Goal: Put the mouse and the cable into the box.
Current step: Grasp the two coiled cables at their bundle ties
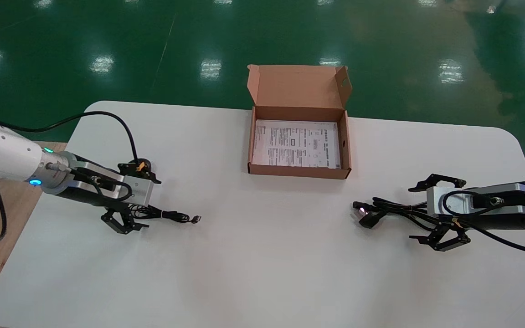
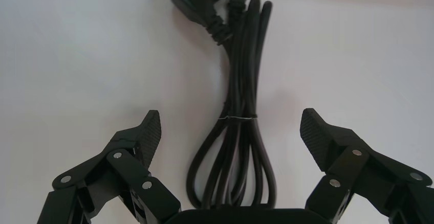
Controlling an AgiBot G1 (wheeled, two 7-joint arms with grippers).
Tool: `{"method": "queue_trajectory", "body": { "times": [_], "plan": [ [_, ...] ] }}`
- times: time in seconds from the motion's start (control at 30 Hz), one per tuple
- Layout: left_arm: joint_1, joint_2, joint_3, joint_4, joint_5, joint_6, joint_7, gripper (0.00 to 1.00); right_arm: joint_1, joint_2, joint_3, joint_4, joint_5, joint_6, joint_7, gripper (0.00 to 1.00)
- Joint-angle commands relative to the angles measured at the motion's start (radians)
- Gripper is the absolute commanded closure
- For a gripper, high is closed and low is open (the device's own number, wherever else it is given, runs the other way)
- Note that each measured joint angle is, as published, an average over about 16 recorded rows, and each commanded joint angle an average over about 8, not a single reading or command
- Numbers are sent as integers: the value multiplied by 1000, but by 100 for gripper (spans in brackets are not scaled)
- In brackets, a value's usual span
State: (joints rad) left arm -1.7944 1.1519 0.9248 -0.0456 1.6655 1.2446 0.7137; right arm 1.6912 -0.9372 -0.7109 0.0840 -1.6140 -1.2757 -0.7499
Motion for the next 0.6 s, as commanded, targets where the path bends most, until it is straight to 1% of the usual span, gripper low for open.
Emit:
{"method": "queue_trajectory", "body": {
  "times": [0.03,0.13,0.17,0.2,0.23,0.27,0.4,0.43,0.47,0.5,0.53,0.6],
  "plan": [
    [-4,1,-1,9,-1,6,7,0,2,-7,2,-16,3,13,-7,0],
    [-6,2,-1,18,-1,15,13,0,-3,-8,11,-32,14,32,-18,0],
    [-7,2,0,20,-1,17,14,0,-4,-8,13,-35,17,37,-21,9],
    [-7,2,0,23,-1,20,15,0,-6,-8,15,-39,20,42,-26,22],
    [-8,2,0,26,0,22,16,5,-7,-8,17,-43,23,47,-30,34],
    [-8,3,0,28,0,24,16,14,-8,-8,18,-46,25,51,-34,47],
    [-10,3,0,34,0,29,17,64,-10,-10,21,-53,29,59,-41,97],
    [-10,4,0,35,0,30,18,77,-10,-11,22,-54,30,61,-42,100],
    [-10,3,0,35,0,30,18,89,-11,-10,22,-54,30,61,-42,100],
    [-10,3,0,34,0,31,18,96,-11,-10,22,-53,31,60,-41,100],
    [-10,3,0,34,0,30,18,100,-11,-10,22,-53,31,60,-40,100],
    [-10,3,0,33,0,30,18,100,-11,-9,21,-51,30,59,-40,100]
  ]
}}
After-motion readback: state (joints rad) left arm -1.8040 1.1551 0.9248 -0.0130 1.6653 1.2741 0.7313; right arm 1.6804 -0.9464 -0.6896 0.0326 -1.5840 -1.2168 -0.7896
